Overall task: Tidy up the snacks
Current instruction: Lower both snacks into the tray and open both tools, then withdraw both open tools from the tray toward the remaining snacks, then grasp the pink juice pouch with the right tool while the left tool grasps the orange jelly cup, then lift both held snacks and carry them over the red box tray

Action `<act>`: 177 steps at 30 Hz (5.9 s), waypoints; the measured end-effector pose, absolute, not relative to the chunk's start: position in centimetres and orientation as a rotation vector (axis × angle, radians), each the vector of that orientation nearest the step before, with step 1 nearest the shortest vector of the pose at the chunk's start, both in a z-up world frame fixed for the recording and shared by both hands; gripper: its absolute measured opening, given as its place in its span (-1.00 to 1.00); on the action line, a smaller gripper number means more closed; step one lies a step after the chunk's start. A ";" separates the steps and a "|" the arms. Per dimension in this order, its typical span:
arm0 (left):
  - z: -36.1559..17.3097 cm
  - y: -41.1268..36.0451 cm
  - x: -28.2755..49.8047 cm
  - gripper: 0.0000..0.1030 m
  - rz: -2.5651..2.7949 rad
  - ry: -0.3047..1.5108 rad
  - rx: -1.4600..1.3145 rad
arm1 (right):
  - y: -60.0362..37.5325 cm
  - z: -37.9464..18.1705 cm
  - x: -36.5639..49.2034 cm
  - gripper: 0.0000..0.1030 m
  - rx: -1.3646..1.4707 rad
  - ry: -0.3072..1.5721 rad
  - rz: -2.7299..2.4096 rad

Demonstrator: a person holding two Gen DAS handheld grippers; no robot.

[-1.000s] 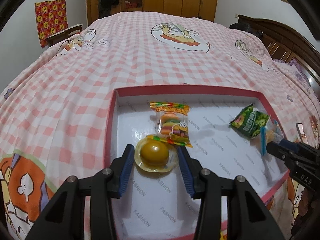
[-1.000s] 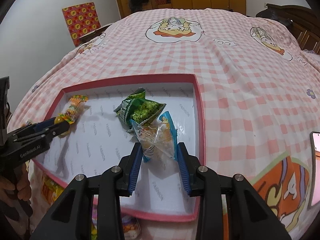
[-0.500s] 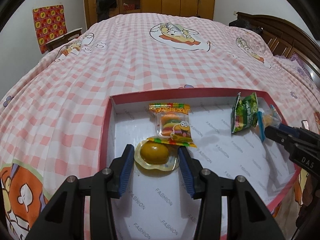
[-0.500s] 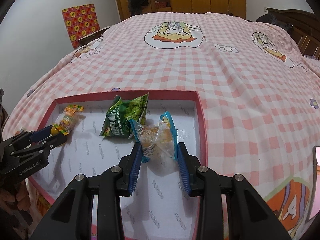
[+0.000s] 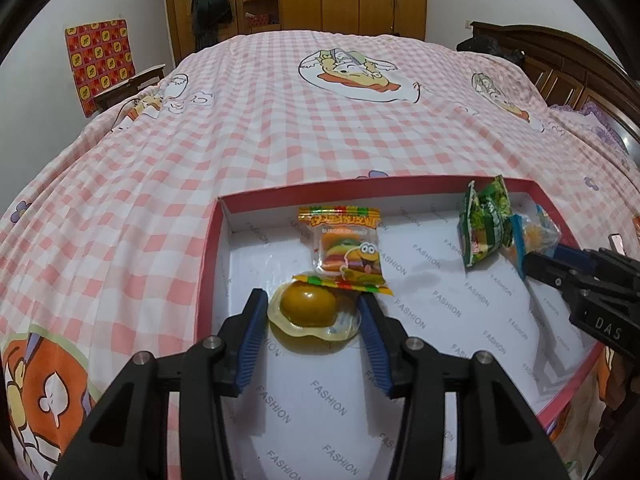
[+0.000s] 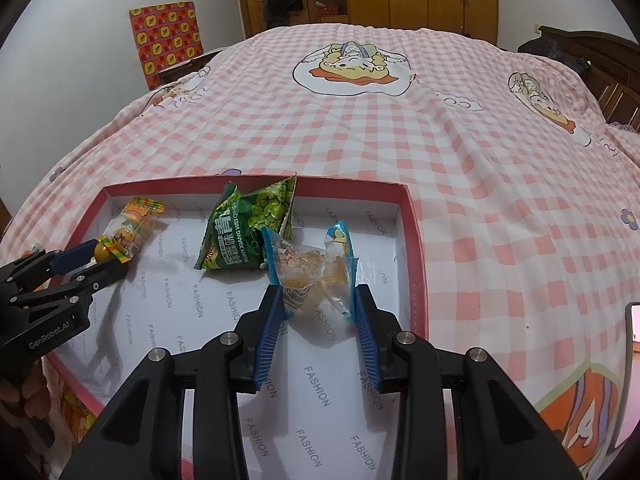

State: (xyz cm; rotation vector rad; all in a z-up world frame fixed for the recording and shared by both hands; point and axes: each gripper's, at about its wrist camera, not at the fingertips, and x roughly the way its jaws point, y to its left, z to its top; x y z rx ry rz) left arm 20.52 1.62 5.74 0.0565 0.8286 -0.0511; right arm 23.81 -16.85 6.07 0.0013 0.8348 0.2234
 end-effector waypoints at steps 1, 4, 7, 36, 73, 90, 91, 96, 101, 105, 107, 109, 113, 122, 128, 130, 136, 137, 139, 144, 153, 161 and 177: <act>5.8 1.6 20.5 -0.04 -0.054 0.829 0.054 | -16.9 6.1 23.8 -0.27 0.005 0.835 0.223; 5.8 1.5 20.4 0.01 -0.058 0.834 0.057 | -16.9 6.2 23.7 -0.15 0.014 0.835 0.235; 5.9 1.4 20.1 0.12 -0.074 0.836 0.042 | -16.7 6.3 23.3 0.05 0.022 0.838 0.259; 9.2 1.7 13.4 0.59 -0.161 0.828 -0.066 | -17.0 8.9 16.9 0.47 0.150 0.791 0.359; 6.8 3.4 3.1 0.59 -0.152 0.912 -0.122 | -16.2 6.0 5.7 0.47 0.190 0.901 0.442; 5.1 3.4 2.1 0.59 -0.136 0.933 -0.082 | -14.4 5.1 4.4 0.05 0.175 0.930 0.490; 5.0 3.3 2.0 0.58 -0.138 0.933 -0.080 | -14.4 5.0 4.3 0.04 0.168 0.926 0.487; 4.5 3.0 2.0 0.56 -0.133 0.933 -0.064 | -14.3 5.0 4.2 -0.21 0.155 0.914 0.484; 3.6 2.9 2.0 0.37 -0.132 0.950 -0.066 | -14.5 4.9 4.2 -0.22 0.163 0.911 0.492; 3.1 2.8 2.1 0.21 -0.133 0.957 -0.073 | -14.6 4.7 4.2 -0.22 0.165 0.912 0.496; 3.0 2.8 2.2 0.18 -0.129 0.955 -0.072 | -14.6 4.7 4.2 -0.22 0.168 0.910 0.498; 3.0 2.8 2.2 0.12 -0.131 0.949 -0.073 | -14.6 4.7 4.1 -0.22 0.167 0.909 0.499; 3.0 2.8 2.2 -0.20 -0.133 0.945 -0.078 | -14.5 4.6 4.1 -0.22 0.164 0.908 0.499; 2.8 2.9 2.2 -0.30 -0.139 0.947 -0.076 | -14.6 4.6 4.1 -0.23 0.168 0.906 0.497; 3.1 3.0 1.9 -0.53 -0.154 0.945 -0.098 | -14.6 4.8 3.9 -0.28 0.166 0.889 0.501; 3.4 3.1 1.8 -0.58 -0.162 0.945 -0.102 | -14.6 5.1 3.7 -0.29 0.166 0.878 0.506; 4.5 3.0 1.1 -0.58 -0.178 0.918 -0.101 | -14.8 6.3 3.2 -0.32 0.160 0.836 0.522; 4.7 3.0 1.0 -0.58 -0.180 0.912 -0.100 | -14.8 6.4 3.1 -0.32 0.160 0.831 0.524; 5.0 3.1 0.9 -0.58 -0.180 0.905 -0.101 | -14.8 6.7 3.0 -0.32 0.161 0.822 0.527; 5.7 3.1 0.6 -0.58 -0.182 0.890 -0.102 | -14.8 7.1 2.7 -0.38 0.160 0.807 0.539; 6.9 3.7 0.3 -0.58 -0.175 0.864 -0.122 | -14.8 8.1 2.3 -0.39 0.151 0.774 0.557; 8.5 3.9 0.8 -0.58 -0.172 0.828 -0.121 | -15.3 9.7 2.6 -0.39 0.139 0.734 0.546; 11.3 4.0 5.4 -0.58 -0.150 0.759 -0.094 | -16.8 13.5 6.3 -0.39 0.091 0.629 0.468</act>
